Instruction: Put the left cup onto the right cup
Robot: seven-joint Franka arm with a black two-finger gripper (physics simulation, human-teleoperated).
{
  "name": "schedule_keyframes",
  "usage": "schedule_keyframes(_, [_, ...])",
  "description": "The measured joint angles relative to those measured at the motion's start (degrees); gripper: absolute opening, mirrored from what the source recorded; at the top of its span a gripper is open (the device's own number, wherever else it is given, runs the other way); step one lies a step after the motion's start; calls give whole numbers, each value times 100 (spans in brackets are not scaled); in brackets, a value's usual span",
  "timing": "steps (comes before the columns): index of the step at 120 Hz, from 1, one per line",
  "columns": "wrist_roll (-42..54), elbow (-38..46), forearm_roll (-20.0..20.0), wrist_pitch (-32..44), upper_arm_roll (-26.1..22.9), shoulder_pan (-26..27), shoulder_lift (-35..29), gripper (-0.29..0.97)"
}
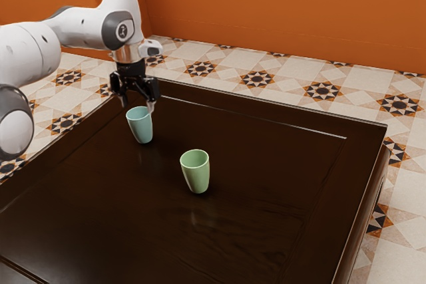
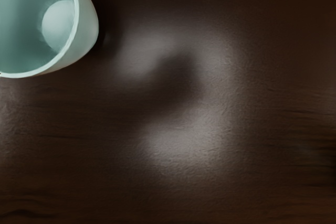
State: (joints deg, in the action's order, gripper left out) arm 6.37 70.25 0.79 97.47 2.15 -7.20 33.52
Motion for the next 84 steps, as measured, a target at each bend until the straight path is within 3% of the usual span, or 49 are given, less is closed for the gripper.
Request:
schedule_keyframes(48, [485,-892,-9,135,-376,-336,827,65])
schedule_keyframes(84, [765,-1259,-292,182,-793,-638,1198,65])
